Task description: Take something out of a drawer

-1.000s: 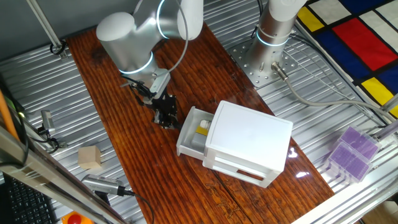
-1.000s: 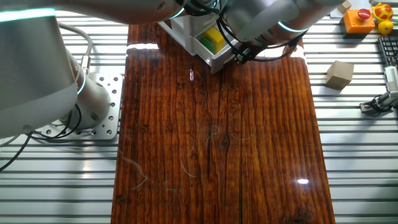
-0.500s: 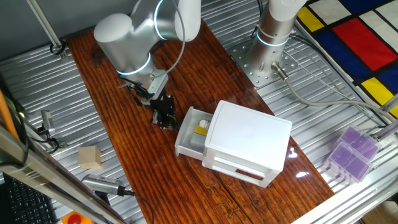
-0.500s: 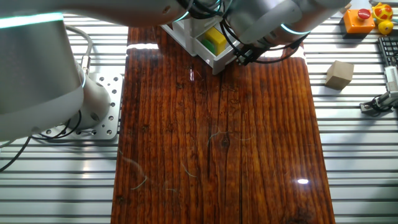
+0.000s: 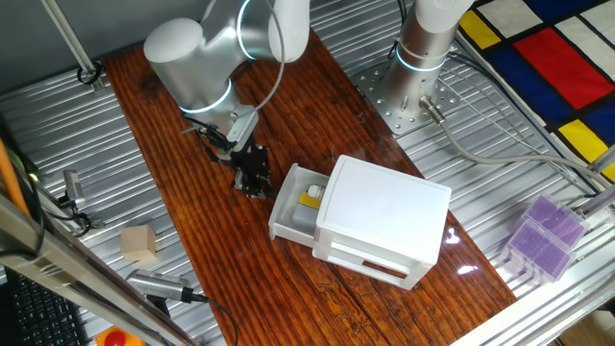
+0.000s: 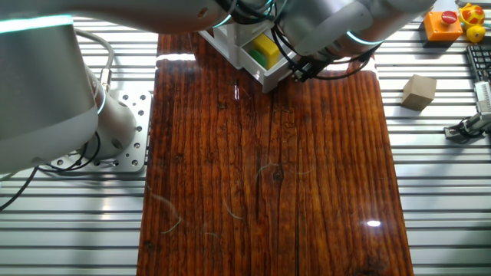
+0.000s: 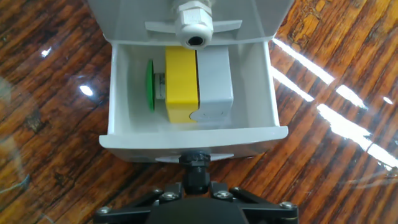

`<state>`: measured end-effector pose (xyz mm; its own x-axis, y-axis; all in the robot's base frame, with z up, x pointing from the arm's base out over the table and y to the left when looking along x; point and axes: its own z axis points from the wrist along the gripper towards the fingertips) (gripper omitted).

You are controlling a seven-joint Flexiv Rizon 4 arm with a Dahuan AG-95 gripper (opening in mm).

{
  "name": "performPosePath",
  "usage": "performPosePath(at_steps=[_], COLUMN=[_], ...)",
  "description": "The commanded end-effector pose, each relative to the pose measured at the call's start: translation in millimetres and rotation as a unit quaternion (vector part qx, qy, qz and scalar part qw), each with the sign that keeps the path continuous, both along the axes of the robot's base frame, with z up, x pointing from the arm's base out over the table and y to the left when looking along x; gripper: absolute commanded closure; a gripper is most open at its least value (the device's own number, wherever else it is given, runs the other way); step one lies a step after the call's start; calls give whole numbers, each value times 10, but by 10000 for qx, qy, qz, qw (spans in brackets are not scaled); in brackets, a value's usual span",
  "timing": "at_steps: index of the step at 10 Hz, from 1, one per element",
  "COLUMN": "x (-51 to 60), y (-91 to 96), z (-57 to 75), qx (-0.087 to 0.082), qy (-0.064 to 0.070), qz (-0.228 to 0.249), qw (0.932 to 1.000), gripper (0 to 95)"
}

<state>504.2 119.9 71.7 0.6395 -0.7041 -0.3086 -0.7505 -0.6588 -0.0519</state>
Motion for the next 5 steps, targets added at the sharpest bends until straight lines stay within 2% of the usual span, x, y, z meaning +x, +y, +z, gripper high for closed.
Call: performPosePath(at_steps=[1, 5], x=[3, 24], y=[-21, -58], z=[-6, -3], qx=[15, -6], qy=[1, -1], qz=[10, 6], qw=[10000, 10000], gripper=[950, 950])
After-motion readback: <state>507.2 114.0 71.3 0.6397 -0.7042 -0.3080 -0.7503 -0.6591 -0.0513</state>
